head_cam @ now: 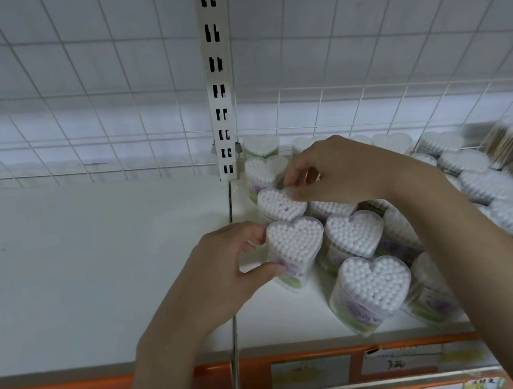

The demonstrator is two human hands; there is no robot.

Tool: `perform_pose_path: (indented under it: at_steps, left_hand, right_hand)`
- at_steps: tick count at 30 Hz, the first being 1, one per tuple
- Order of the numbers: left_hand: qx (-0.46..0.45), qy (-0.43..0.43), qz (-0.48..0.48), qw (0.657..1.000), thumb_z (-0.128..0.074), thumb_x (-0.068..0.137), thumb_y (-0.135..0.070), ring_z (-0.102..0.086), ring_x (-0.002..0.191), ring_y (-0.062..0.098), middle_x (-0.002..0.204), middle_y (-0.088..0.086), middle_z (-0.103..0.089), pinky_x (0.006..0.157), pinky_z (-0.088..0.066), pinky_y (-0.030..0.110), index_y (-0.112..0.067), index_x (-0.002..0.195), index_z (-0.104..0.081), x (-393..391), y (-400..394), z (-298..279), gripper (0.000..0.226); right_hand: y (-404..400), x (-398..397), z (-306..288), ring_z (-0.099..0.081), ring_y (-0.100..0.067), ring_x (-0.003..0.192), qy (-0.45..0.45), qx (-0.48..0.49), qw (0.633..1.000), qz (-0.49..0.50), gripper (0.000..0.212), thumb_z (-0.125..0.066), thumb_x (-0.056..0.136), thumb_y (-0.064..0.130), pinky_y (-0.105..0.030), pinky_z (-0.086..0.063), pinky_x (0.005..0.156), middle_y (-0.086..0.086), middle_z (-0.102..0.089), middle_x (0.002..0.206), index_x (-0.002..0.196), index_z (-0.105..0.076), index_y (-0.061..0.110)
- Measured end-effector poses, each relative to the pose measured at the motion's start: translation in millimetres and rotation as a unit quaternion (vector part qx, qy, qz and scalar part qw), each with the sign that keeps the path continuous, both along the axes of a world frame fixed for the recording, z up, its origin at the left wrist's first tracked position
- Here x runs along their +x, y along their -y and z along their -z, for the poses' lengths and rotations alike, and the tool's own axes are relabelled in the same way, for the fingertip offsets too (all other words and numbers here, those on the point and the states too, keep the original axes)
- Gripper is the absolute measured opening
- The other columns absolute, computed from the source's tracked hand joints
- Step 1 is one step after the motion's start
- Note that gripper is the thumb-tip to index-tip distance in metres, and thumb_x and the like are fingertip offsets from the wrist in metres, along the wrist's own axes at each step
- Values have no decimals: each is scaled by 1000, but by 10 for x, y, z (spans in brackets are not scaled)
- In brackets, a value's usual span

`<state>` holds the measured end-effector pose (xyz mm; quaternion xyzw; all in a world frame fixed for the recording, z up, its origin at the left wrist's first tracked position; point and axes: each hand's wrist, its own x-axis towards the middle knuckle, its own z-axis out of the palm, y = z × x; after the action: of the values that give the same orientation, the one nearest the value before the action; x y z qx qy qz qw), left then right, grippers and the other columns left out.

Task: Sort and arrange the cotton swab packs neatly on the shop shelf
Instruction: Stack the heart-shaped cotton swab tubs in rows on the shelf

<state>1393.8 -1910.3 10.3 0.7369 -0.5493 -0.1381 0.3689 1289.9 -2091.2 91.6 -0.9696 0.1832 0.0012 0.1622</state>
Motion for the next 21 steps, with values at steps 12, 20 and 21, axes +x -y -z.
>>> perform_pose_path:
  at_steps: [12,20,21]
  left_hand:
    - [56,86,-39,994,-71,75,-39,-55,93,2,110,-13,-60,83,-42,21,-24,114,-60,240,12,-206,43]
    - [57,172,-53,982,-51,93,-18,-56,105,18,115,-1,-60,86,-38,25,-18,118,-60,539,436,-583,27]
    - [60,174,-48,982,-47,94,-16,-56,105,19,115,0,-60,86,-39,24,-18,118,-60,555,506,-611,27]
  right_hand:
    - [70,3,-226,-51,-6,93,-17,-60,998,9,22,-53,91,24,-15,-35,69,10,-61,102,109,-63,22]
    - [240,189,-324,-47,-9,93,-69,-104,991,39,32,-41,93,10,-19,-35,76,4,-56,120,117,-60,20]
    - [264,217,-322,-48,-11,95,-71,-104,991,44,34,-40,92,9,-20,-35,76,3,-56,122,118,-60,20]
